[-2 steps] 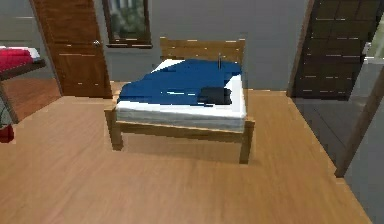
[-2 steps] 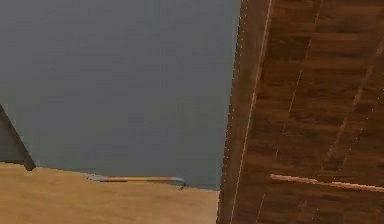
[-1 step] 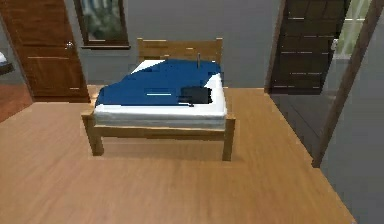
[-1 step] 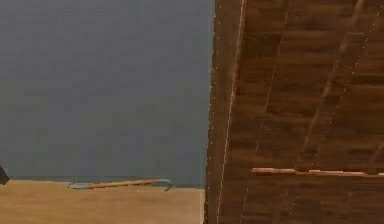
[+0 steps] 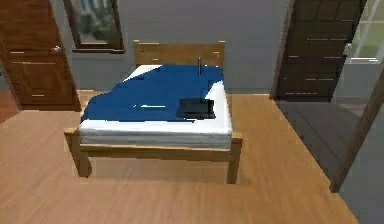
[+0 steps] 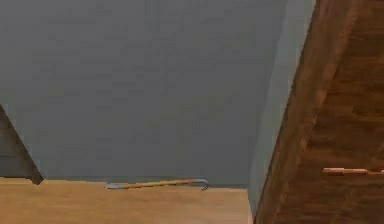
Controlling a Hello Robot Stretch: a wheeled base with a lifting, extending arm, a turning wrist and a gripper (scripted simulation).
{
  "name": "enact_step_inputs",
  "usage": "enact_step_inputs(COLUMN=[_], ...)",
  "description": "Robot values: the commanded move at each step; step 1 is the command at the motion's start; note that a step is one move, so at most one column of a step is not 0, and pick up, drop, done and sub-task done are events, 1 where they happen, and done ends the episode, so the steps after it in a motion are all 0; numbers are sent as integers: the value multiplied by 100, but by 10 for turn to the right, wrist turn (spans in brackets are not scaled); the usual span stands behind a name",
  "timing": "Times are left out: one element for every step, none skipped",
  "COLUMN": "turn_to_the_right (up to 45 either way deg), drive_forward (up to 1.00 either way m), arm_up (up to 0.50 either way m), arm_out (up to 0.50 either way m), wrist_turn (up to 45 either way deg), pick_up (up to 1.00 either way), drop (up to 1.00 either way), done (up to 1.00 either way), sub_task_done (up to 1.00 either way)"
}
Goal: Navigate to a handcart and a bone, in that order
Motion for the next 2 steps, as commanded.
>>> enact_step_inputs(turn_to_the_right=[-450, -30], drive_forward=[0, 0], arm_up=[0, 0], arm_out=[0, 0], wrist_turn=[0, 0], pick_up=[0, 0], drop=[0, 0], done=[0, 0], sub_task_done=[0, 0])
